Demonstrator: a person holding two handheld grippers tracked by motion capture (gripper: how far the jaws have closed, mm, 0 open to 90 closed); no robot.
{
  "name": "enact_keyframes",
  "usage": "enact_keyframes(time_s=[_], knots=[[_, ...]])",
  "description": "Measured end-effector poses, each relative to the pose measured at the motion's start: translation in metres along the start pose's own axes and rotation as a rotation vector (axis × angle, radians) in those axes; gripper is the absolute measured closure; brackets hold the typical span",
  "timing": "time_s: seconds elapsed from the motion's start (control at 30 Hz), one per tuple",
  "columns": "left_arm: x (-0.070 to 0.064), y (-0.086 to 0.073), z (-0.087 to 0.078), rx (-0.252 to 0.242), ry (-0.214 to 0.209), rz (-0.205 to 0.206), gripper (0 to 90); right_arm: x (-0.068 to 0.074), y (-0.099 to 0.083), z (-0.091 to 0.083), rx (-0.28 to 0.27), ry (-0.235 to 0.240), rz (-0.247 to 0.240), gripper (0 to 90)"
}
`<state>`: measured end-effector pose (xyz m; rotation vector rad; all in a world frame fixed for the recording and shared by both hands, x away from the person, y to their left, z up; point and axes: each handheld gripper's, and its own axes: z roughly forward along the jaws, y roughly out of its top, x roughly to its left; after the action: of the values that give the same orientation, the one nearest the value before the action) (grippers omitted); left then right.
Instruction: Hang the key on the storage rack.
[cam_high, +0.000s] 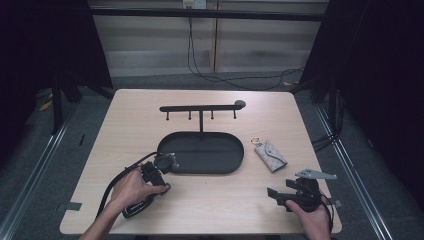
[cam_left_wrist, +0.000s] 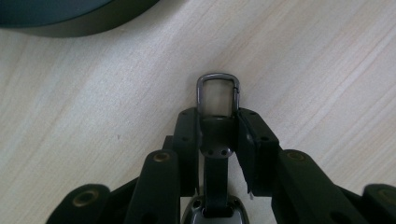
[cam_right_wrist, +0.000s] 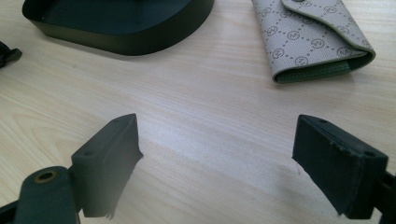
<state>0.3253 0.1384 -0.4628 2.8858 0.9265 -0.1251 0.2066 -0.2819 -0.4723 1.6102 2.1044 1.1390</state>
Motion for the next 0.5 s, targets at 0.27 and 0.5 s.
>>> enact_keyframes(time_s=[0.27, 0.5], knots=[[0.003, -0.004, -0.009, -0.018, -0.015, 0.008, 70.4, 0.000, 0.000, 0.000, 0.002, -0.002, 0.002, 14.6], [0.010, -0.009, -0.025, -0.053, -0.016, -0.025, 70.5, -0.001, 0.000, 0.001, 0.005, -0.004, 0.007, 14.7]])
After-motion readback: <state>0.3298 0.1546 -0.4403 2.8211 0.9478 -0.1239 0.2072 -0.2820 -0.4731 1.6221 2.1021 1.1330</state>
